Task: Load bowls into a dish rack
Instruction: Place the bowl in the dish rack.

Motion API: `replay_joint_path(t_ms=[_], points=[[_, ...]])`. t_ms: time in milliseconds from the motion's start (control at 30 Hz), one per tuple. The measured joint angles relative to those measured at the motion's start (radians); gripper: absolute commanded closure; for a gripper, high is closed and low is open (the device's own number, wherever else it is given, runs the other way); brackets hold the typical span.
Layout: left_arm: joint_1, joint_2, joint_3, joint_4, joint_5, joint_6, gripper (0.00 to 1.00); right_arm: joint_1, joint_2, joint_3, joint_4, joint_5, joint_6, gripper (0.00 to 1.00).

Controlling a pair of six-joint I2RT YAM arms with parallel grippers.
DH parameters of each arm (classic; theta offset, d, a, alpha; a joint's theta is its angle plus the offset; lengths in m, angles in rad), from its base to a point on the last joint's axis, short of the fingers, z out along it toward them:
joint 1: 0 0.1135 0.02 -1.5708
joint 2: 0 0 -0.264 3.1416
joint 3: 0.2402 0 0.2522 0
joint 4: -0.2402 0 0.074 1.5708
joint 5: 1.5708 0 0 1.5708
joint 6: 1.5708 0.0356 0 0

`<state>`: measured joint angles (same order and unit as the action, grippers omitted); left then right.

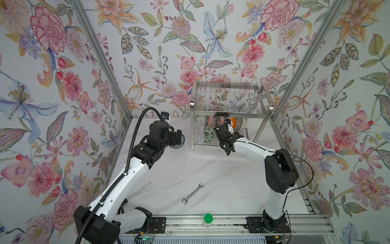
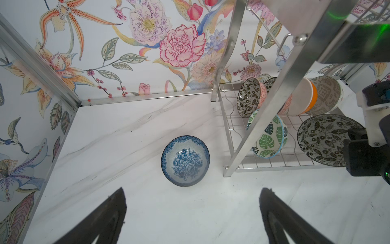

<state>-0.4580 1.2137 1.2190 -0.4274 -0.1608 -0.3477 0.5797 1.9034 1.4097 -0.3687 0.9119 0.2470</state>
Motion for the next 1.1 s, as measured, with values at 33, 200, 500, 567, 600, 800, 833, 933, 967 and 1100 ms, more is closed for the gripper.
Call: replay_joint_path(t_ms=[33, 200, 500, 567, 600, 800, 833, 933, 967, 1100], points=[[0.0, 0.0, 0.0, 0.0, 0.0, 0.0, 0.01, 0.0, 0.008, 0.006, 0.0, 0.005, 0.003, 1.0], [0.0, 0.0, 0.0, 0.0, 0.0, 0.0, 0.01, -0.001, 0.042, 0.032, 0.0, 0.019, 0.015, 1.0], [0.0, 0.0, 0.0, 0.0, 0.0, 0.0, 0.01, -0.01, 0.098, 0.077, 0.0, 0.023, 0.045, 1.0], [0.0, 0.0, 0.0, 0.0, 0.0, 0.0, 0.01, -0.011, 0.111, 0.081, -0.001, 0.021, 0.05, 1.0], [0.0, 0.0, 0.0, 0.0, 0.0, 0.0, 0.01, -0.012, 0.116, 0.082, -0.001, 0.021, 0.053, 1.0], [0.0, 0.0, 0.0, -0.001, 0.0, 0.0, 0.01, -0.013, 0.126, 0.113, -0.001, 0.015, 0.066, 1.0], [0.0, 0.0, 0.0, -0.001, 0.0, 0.0, 0.01, -0.013, 0.128, 0.121, -0.001, 0.014, 0.068, 1.0], [0.0, 0.0, 0.0, -0.001, 0.0, 0.0, 0.01, -0.013, 0.146, 0.142, 0.0, 0.012, 0.072, 1.0], [0.0, 0.0, 0.0, -0.001, 0.0, 0.0, 0.01, -0.013, 0.153, 0.147, -0.001, 0.012, 0.075, 1.0], [0.0, 0.0, 0.0, -0.003, 0.0, 0.0, 0.01, -0.013, 0.18, 0.16, 0.005, 0.02, 0.085, 1.0]])
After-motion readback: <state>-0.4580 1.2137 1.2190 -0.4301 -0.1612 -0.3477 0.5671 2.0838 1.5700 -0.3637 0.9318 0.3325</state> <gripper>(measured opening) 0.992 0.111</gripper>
